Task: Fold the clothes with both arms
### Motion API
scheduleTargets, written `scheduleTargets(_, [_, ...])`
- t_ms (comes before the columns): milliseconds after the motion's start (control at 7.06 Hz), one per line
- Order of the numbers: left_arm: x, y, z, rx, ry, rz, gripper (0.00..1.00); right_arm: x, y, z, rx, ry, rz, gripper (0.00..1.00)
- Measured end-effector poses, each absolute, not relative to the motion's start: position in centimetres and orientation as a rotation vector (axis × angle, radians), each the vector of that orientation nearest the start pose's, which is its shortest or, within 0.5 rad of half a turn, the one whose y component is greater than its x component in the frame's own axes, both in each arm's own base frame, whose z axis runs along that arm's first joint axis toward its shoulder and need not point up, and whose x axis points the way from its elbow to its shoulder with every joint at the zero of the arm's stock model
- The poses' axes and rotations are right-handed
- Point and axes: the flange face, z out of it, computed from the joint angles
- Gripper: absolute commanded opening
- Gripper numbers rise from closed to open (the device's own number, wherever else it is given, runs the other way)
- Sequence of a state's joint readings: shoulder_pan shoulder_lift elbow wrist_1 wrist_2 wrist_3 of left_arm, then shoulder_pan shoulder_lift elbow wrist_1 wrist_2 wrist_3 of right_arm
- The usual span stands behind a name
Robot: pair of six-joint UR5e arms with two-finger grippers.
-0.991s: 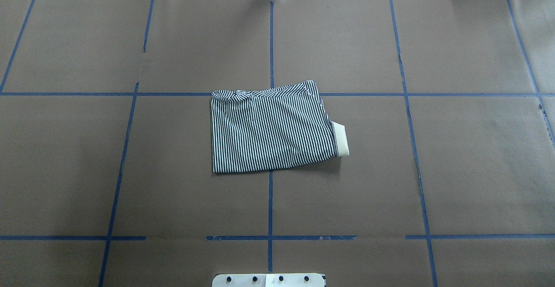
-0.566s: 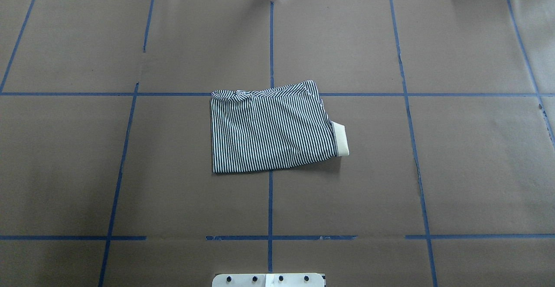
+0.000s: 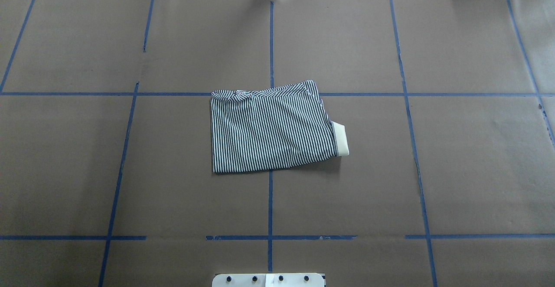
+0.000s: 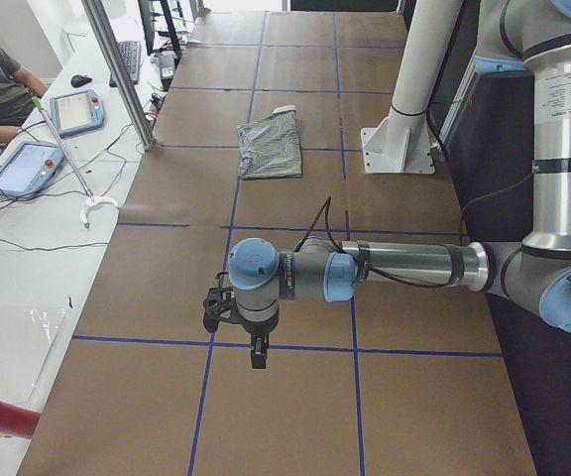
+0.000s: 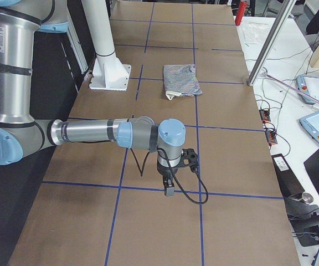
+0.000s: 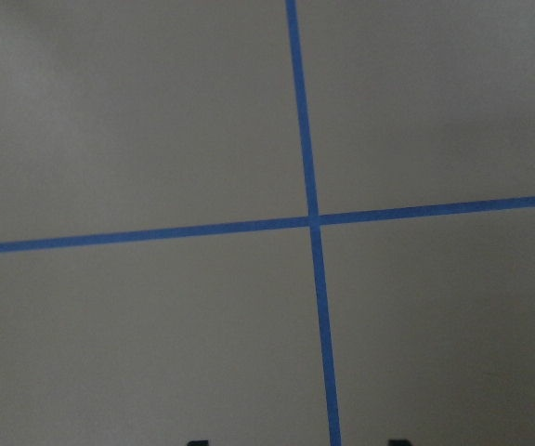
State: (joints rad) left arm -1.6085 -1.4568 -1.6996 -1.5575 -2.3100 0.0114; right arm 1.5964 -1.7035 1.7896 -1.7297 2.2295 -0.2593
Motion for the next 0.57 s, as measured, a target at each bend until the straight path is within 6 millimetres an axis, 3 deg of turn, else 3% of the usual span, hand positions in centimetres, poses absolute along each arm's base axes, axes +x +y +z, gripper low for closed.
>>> scheduleTargets(283, [-8.2,-43.9,65.3,0.029,0.756,-0.023,1.00,6.9,-43.6,64.1,0.011,-0.707,-0.218,1.00])
scheduleTargets(566, [-8.0,-44.1,63.8,0.050,0.765,-0.014,1.00,6.2,-44.1,63.9,0.009,-0.710,-0.227,1.00])
